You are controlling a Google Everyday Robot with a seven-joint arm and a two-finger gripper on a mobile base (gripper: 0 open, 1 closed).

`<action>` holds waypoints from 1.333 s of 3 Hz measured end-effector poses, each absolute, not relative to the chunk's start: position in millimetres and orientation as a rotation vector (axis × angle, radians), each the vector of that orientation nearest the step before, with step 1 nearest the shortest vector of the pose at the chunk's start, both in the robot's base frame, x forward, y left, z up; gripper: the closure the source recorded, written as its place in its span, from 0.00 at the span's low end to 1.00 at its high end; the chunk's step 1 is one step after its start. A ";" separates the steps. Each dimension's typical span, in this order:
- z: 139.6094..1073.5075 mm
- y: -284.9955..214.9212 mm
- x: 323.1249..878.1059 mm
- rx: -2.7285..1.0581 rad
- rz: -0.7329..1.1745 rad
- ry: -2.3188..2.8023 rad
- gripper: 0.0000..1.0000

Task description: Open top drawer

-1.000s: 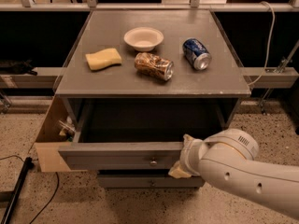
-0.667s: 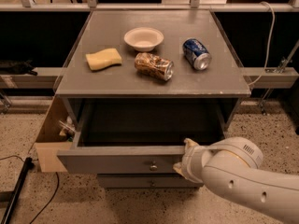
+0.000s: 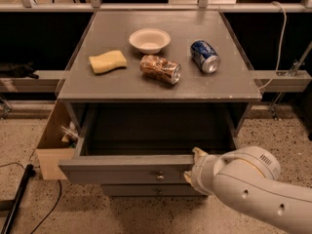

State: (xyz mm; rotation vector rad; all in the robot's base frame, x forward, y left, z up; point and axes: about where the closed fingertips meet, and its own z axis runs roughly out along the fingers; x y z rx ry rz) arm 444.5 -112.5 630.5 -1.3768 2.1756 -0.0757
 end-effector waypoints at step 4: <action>630.6 -112.5 444.5 -1.377 -0.076 2.175 0.22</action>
Offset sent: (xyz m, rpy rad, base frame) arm 0.0000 0.0000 0.0000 0.0000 0.0000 0.0000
